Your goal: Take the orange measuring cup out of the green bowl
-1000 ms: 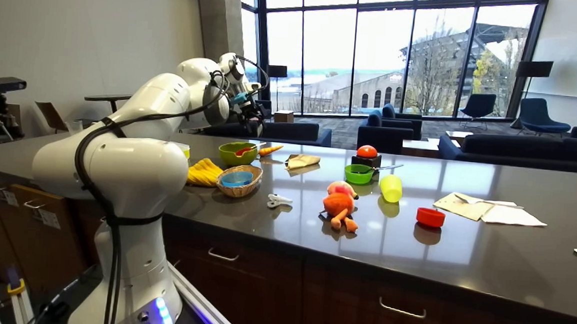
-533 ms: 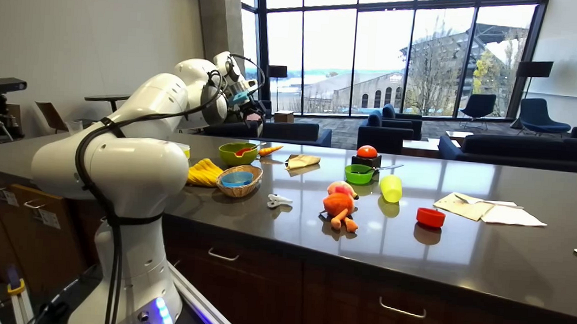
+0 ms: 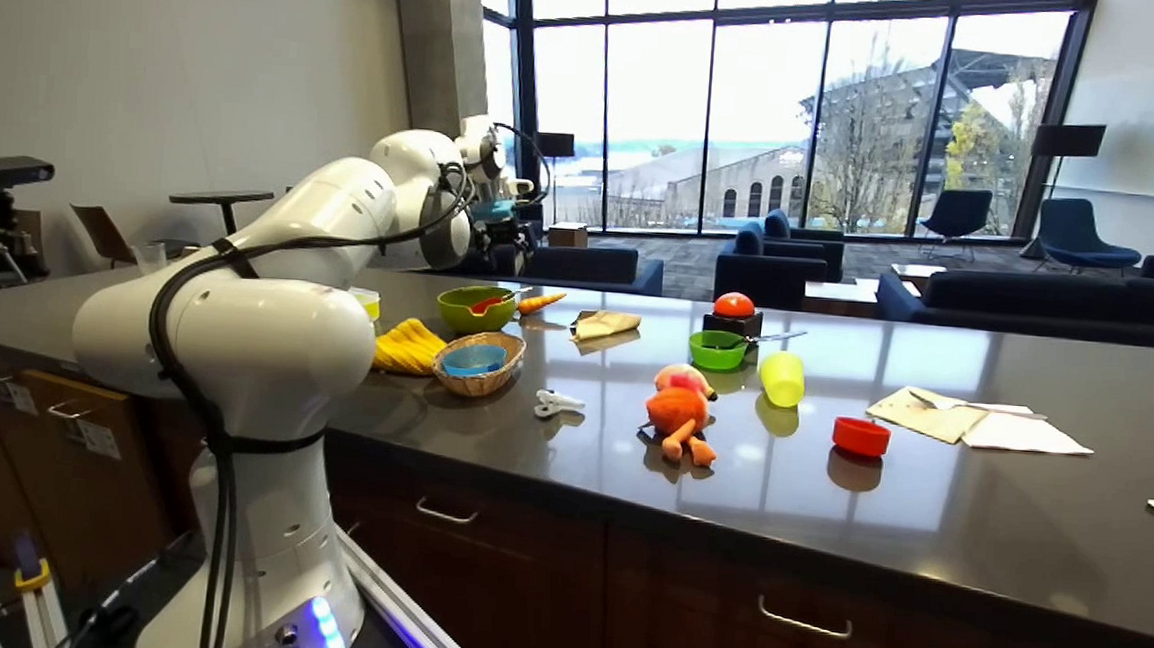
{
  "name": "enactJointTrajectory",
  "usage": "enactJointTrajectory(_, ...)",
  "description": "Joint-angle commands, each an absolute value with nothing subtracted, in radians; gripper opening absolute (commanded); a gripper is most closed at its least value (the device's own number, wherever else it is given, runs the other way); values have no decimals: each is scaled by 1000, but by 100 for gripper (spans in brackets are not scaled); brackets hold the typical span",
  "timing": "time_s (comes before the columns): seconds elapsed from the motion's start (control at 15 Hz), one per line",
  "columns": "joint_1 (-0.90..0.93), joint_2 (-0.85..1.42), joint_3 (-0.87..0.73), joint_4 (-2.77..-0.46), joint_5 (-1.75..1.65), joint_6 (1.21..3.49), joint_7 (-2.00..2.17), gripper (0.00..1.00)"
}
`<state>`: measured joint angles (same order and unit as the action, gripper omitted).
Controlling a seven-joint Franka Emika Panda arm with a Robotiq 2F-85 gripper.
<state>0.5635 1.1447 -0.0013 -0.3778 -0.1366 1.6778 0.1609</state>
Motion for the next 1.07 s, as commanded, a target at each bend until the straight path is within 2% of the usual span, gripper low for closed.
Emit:
enactJointTrajectory(0.0, 511, 1150, 54, -372, -65, 1654, 95, 100)
enactJointTrajectory(1.0, 540, 1165, 65, -352, -85, 1512, -130, 100)
